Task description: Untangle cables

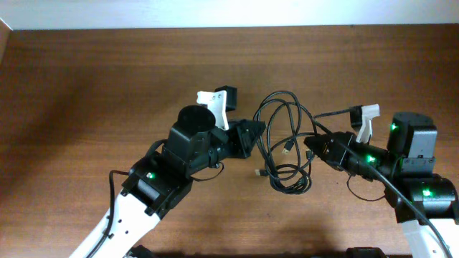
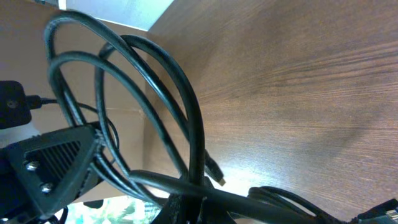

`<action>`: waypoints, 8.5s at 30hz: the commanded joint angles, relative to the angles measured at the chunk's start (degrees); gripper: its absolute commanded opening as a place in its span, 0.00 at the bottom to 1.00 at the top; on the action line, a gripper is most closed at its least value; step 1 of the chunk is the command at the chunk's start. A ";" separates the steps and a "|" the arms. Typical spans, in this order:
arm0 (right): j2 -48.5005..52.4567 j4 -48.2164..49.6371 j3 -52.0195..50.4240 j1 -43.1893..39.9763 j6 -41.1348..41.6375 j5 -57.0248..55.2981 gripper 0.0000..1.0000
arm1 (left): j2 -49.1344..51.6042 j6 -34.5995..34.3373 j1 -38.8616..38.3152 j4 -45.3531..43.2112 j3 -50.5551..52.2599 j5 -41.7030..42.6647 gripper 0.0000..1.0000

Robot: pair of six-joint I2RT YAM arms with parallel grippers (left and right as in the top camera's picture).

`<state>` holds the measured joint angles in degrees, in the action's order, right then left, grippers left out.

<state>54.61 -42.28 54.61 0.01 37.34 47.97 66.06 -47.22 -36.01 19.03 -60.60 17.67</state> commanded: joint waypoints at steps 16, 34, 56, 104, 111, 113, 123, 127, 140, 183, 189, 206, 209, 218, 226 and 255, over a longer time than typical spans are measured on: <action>-0.24 3.82 1.14 0.35 -0.39 1.40 0.04 | -0.39 14.82 0.17 9.81 -1.16 -3.78 0.00; -0.24 4.24 1.14 0.35 -0.44 -3.10 0.04 | -0.39 22.53 -0.26 10.97 -1.16 -1.88 0.00; -0.17 -0.07 1.14 0.35 -6.60 -6.19 0.04 | -0.39 23.82 -0.20 15.67 -1.16 -10.45 0.00; -1.90 -5.90 1.14 0.37 -16.15 -6.16 0.99 | -0.39 19.63 -0.17 2.40 -1.16 -6.12 0.00; -5.99 -6.38 1.14 0.37 -15.91 -5.40 0.97 | -0.39 13.44 -0.20 -5.09 -1.16 -5.86 0.00; -6.40 -6.36 1.14 0.35 -15.93 -3.56 0.96 | -0.39 9.81 -0.20 -5.42 -1.16 -6.08 0.00; -6.40 -6.29 1.14 0.35 -15.91 -1.81 0.86 | -0.39 -13.40 -0.20 -12.07 -1.16 -6.49 0.00; -6.40 -4.81 1.14 0.37 -15.91 -1.84 0.84 | -0.39 -14.27 -0.20 -13.60 -1.16 -5.05 0.00; -2.36 -2.27 1.14 0.37 -15.91 -2.05 0.75 | -0.39 -15.32 -3.30 -18.84 -1.16 -0.46 0.00; -1.90 -5.55 1.14 0.35 -16.17 0.50 0.04 | -0.39 -10.47 -5.18 -1.11 -1.16 -33.16 0.00; -1.90 -5.53 1.14 0.35 -16.15 0.52 0.04 | -0.39 -0.02 -5.18 0.24 -1.16 -34.77 0.00; -1.90 -5.51 1.14 0.35 -16.15 0.52 0.04 | -0.39 2.08 -5.09 4.92 -1.16 -39.65 0.00; -1.90 -5.42 1.14 0.35 -16.13 0.52 0.04 | -0.39 4.76 -5.09 6.54 -1.16 -40.94 0.00; -1.90 -3.98 1.14 0.35 -16.11 0.52 0.04 | -0.39 20.44 -5.09 14.84 -1.16 -41.57 0.00; -1.90 -3.76 1.14 0.35 -16.13 0.52 0.04 | -0.39 25.07 -5.09 20.33 -1.16 -53.59 0.00; 0.96 0.33 1.14 0.37 -16.09 10.91 0.04 | -0.37 22.38 -5.09 27.15 -1.16 -51.21 0.00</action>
<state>54.63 -42.11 54.70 0.95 21.85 53.78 66.13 -22.96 -42.28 48.93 -61.41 -31.97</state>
